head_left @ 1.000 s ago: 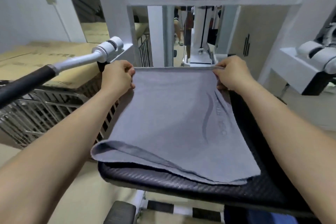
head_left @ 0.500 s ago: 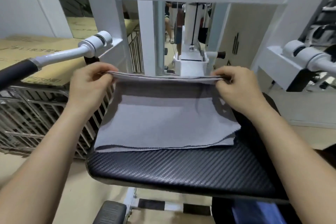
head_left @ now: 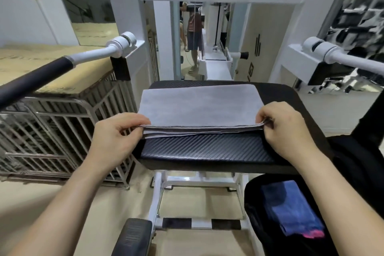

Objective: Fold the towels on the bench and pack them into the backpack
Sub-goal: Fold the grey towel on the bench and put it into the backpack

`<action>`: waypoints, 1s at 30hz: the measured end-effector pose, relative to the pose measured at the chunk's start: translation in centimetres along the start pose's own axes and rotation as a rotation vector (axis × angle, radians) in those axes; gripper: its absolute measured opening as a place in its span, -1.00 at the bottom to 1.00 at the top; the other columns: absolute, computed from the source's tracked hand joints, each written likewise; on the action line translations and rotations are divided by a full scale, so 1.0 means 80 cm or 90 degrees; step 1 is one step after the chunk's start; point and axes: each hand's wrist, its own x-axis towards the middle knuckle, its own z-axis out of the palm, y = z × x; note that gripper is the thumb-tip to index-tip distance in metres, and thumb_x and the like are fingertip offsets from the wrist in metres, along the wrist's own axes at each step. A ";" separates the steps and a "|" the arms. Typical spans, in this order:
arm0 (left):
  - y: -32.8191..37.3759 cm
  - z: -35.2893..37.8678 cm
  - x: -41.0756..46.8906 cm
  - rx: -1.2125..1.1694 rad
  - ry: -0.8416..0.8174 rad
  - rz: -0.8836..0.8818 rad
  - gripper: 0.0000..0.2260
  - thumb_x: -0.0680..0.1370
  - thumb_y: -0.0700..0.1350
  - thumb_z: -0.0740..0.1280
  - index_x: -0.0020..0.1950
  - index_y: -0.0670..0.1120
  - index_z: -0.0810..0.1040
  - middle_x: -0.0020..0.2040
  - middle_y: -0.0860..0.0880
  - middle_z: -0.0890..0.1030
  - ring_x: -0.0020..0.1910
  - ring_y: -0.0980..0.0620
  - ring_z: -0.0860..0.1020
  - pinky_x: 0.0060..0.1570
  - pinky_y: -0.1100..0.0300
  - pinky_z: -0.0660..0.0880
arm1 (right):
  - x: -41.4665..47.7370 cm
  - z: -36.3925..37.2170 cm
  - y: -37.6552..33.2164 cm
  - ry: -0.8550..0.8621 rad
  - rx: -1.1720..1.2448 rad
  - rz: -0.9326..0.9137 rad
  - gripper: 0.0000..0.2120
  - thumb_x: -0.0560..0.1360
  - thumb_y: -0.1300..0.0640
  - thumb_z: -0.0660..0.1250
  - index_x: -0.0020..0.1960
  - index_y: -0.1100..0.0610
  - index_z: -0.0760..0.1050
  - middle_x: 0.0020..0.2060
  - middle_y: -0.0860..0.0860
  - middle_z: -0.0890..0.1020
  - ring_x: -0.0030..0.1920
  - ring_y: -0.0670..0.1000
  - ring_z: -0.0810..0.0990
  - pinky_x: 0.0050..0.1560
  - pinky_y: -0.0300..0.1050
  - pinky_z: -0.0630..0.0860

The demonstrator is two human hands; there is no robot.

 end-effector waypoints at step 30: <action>-0.005 0.047 0.078 0.247 -0.029 -0.329 -0.53 0.39 0.29 0.37 0.04 -0.07 0.63 0.01 -0.10 0.67 0.04 -0.17 0.57 -0.03 0.03 0.47 | 0.093 0.034 -0.035 -0.206 -0.064 0.313 -0.18 0.47 -0.32 0.24 0.51 0.18 0.14 0.41 0.18 0.38 0.39 0.24 0.32 0.28 0.13 0.35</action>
